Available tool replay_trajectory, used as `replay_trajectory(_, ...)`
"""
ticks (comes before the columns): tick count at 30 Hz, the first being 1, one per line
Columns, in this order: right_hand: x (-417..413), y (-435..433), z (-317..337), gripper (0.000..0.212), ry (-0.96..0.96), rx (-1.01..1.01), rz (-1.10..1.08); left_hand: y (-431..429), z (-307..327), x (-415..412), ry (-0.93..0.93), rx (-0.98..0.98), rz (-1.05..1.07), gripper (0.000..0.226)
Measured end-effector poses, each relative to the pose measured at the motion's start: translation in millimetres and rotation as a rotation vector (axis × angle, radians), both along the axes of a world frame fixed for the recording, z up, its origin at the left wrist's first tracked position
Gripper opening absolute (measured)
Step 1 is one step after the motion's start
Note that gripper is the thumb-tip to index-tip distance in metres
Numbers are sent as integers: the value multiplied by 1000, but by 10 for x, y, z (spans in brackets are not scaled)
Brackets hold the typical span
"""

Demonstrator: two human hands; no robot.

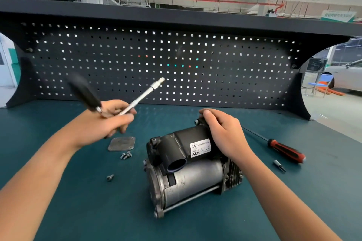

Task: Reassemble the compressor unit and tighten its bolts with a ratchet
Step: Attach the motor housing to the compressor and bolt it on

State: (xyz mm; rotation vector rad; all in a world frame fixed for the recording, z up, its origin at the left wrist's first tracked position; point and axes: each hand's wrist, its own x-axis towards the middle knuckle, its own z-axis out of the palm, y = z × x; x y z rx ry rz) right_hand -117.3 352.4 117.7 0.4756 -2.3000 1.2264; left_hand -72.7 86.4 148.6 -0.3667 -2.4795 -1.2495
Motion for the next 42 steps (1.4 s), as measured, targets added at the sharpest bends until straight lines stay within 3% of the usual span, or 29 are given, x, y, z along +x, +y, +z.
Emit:
replay_trajectory(3,3,4,7,37,-4,9,3,98,-42,-61,-160,332,-66,29)
replay_trajectory(6,1,8,3,44,-21,-6,0,186,-81,-91,-244,444,-104,26)
replay_trajectory(8,-3,11,5,48,-26,-11,-3,218,-98,-95,-283,484,-145,36)
replay_trajectory(12,6,6,13,48,-21,-16,4,272,-117,-86,-333,503,-173,46)
replay_trajectory(23,0,10,-2,55,-25,-26,13,275,-154,-128,-368,554,-151,49)
replay_trajectory(33,37,4,24,32,-73,-67,36,254,-213,-159,-392,521,-151,47)
replay_trajectory(42,32,8,30,36,-87,-80,64,260,-232,-171,-422,551,-180,46)
